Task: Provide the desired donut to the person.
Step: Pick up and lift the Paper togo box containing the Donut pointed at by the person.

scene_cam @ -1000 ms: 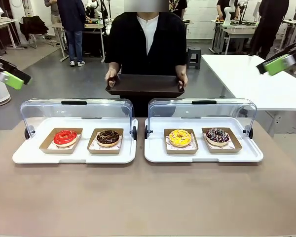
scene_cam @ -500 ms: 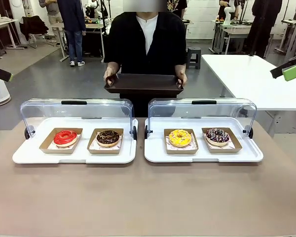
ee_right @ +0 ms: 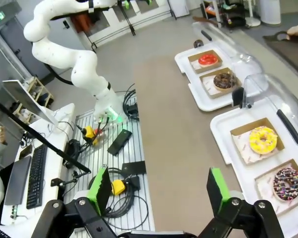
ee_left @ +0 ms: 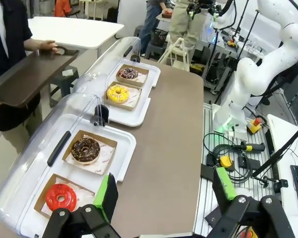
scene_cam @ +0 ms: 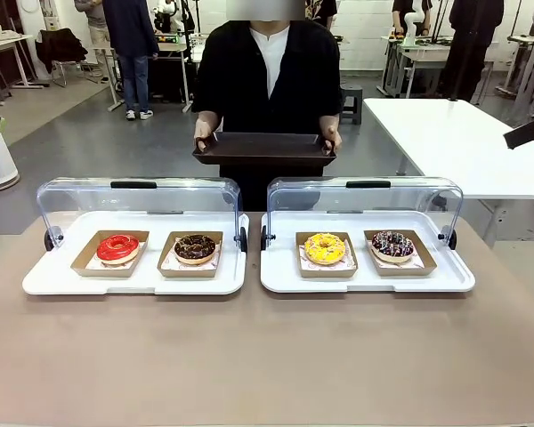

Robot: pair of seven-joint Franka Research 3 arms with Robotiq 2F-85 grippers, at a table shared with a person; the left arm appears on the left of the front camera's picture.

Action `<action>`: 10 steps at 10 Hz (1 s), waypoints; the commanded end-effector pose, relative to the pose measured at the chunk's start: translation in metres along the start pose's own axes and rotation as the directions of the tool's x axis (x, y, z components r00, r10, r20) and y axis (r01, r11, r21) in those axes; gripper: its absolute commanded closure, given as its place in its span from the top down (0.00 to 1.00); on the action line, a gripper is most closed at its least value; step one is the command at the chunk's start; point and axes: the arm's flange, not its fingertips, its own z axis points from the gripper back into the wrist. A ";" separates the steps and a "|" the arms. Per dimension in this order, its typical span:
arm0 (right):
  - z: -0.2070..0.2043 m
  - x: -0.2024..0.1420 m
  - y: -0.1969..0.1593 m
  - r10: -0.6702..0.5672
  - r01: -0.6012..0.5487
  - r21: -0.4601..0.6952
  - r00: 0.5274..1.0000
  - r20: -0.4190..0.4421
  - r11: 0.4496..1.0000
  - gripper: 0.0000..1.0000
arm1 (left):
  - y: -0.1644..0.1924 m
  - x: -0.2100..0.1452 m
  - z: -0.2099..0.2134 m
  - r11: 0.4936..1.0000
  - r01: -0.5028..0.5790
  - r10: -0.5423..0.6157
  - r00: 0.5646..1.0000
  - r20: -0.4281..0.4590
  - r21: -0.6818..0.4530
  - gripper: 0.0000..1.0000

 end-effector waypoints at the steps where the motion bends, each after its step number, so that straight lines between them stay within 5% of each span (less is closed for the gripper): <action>1: 0.000 0.005 -0.001 0.026 -0.026 0.009 1.000 0.005 1.000 1.00 | 0.002 0.001 -0.008 1.000 0.025 -0.025 1.000 -0.019 0.019 1.00; 10: -0.001 0.002 0.000 0.002 -0.002 0.000 1.000 -0.006 1.000 1.00 | 0.001 0.001 -0.004 1.000 -0.001 0.001 1.000 -0.016 0.007 1.00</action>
